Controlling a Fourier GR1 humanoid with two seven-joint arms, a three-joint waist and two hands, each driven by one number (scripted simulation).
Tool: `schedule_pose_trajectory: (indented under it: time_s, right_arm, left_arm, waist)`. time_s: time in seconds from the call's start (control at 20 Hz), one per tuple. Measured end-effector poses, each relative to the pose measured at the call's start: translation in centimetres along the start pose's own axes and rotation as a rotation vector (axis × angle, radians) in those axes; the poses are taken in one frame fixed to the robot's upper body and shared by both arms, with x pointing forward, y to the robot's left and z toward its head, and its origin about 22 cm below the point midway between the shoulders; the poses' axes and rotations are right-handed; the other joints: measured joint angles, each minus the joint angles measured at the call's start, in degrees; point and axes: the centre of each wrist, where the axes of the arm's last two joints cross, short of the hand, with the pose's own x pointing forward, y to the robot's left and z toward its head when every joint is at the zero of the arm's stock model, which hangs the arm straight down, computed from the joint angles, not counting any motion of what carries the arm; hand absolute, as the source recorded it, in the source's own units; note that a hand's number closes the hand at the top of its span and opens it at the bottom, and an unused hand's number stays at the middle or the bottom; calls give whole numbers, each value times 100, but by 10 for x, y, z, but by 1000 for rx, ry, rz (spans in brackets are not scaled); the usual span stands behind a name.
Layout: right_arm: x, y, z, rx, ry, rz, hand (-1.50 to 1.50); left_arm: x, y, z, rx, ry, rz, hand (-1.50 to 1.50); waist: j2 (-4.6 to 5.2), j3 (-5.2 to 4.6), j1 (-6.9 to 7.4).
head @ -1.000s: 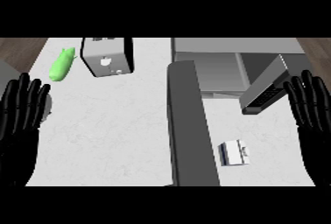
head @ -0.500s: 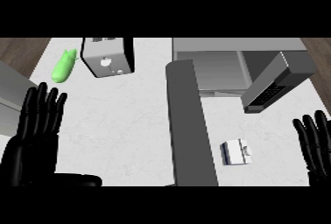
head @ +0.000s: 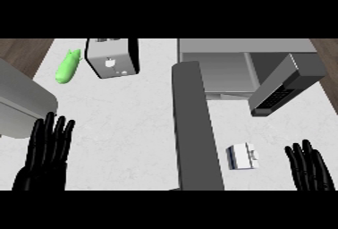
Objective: Pick up the milk, place it into the microwave and close the microwave
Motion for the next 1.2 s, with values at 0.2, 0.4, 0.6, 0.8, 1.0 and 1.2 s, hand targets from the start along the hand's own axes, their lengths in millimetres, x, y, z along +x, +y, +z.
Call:
schedule_pose_trajectory:
  time_s: [0.2, 0.4, 0.6, 0.8, 1.0, 1.2]
  right_arm:
    - [-19, -3, 11, -15, 23, -1, -150]
    - [-39, -2, 13, -27, 54, -14, -150]
    - [-63, 4, 20, -36, 71, -31, -150]
    - [-89, -3, 21, -76, 91, -13, -150]
    - [-113, -5, 18, -136, 101, -1, -150]
    - [-144, -7, 14, -176, 127, 26, -150]
  left_arm:
    - [-3, -6, 20, -5, 2, 10, -150]
    - [-4, -2, 32, -3, 2, 15, -150]
    - [-5, -1, 39, -4, 2, 12, -150]
    - [-8, 0, 56, 2, 2, 15, -150]
    - [-12, 5, 61, 6, -4, 12, -150]
    - [-8, 4, 66, 9, -1, 8, -150]
  waist:
    - [0, 2, 10]
    - [5, 2, 21]
    - [6, 3, 22]
    - [8, 3, 38]
    - [10, 2, 38]
    - [14, 5, 48]
